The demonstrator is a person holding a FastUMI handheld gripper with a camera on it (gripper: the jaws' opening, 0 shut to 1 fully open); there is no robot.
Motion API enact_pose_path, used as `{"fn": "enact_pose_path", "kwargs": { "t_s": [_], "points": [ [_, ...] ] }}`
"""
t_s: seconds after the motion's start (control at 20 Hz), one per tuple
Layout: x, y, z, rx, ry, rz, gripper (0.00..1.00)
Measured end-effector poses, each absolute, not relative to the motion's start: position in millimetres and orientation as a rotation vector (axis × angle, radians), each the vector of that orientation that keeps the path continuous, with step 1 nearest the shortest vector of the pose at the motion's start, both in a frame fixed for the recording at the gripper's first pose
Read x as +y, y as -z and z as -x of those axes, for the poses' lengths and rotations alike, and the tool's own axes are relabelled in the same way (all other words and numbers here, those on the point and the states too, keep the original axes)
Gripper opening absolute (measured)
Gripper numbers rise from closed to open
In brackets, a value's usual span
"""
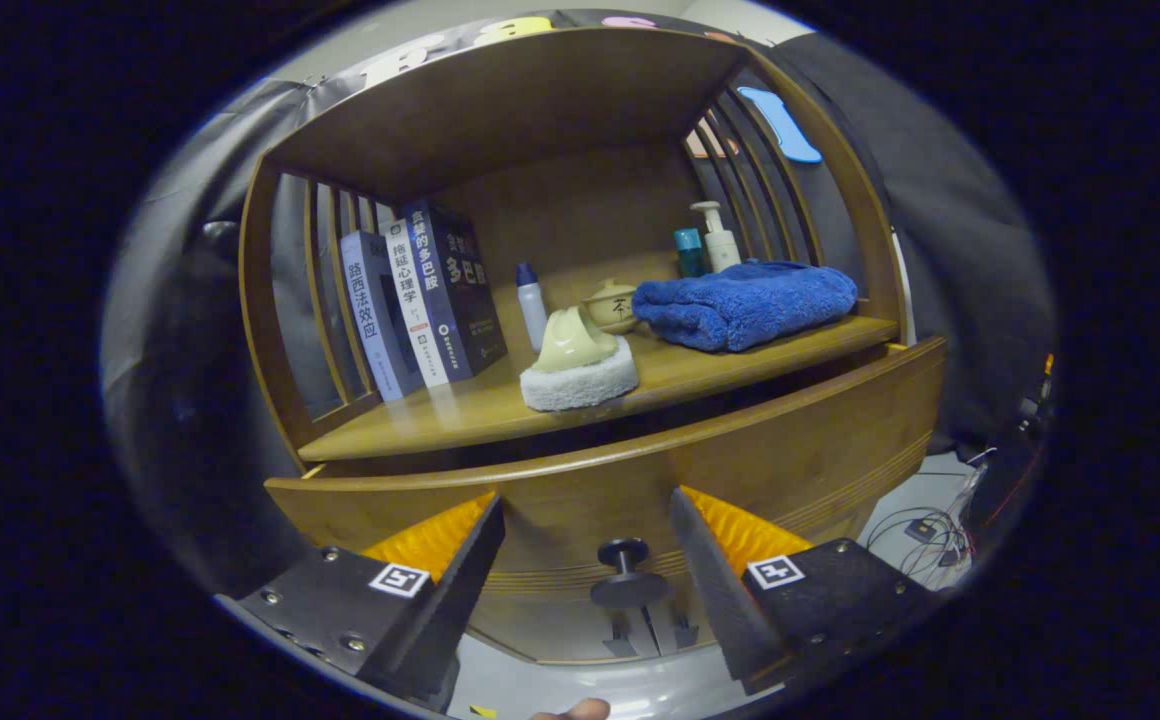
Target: Pull open the drawer, take out the items inside it, and place them on the countertop above the cabinet.
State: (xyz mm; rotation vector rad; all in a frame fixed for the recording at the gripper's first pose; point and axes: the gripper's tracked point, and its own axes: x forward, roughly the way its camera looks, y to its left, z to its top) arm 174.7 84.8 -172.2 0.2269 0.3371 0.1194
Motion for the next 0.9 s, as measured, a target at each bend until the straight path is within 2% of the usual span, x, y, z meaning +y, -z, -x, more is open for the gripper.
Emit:
{"fn": "enact_pose_path", "kwargs": {
  "t_s": [0.9],
  "points": [
    [89.9, 175.8, -205.2, 0.348, -0.123, -0.254, 1.0]
  ]
}}
